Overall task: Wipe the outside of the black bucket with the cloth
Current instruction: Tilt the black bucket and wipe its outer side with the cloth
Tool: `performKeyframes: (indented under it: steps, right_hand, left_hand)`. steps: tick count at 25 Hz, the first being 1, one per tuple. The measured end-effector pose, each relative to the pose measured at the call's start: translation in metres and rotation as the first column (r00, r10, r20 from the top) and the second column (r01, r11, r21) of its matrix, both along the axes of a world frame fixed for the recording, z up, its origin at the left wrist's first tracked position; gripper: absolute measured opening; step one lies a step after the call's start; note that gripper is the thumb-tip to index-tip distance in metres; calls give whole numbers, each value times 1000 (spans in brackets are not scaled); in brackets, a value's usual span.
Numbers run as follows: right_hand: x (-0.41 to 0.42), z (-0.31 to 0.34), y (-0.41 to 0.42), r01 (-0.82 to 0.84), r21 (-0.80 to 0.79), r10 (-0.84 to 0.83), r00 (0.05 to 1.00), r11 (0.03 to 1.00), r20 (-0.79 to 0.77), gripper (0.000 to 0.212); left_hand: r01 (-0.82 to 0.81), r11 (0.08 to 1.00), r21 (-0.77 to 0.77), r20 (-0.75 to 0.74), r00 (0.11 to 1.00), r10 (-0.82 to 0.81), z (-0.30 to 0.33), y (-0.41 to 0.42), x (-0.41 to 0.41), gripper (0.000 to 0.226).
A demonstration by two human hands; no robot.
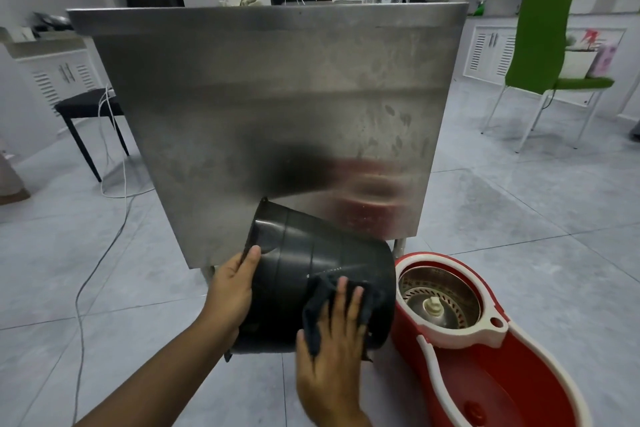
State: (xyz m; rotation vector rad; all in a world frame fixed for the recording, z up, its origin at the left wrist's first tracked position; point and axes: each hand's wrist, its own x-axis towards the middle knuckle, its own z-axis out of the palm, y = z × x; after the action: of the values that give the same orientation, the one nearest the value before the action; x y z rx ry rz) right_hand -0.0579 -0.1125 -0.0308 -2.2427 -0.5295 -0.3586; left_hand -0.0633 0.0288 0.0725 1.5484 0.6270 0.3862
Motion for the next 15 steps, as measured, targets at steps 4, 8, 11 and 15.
performKeyframes:
  steps: [4, 8, 11, 15]
  right_hand:
    - [16, 42, 16, -132, -86, 142, 982, 987, 124, 69]
    - [67, 21, -25, 136, 190, -100, 977, 972, -190, 64]
    - [26, 3, -21, 208, 233, -158, 963, 950, -219, 76]
    - [-17, 37, 19, -114, 40, 113, 993, 993, 17, 75]
  left_hand:
    - [94, 984, 150, 44, 994, -102, -5, -5, -3, 30]
    - [61, 972, 225, 102, 991, -85, 2, -3, -8, 32]
    - [52, 972, 229, 111, 991, -80, 1, -5, -5, 32]
    - [133, 974, 181, 95, 984, -152, -10, -16, -3, 25]
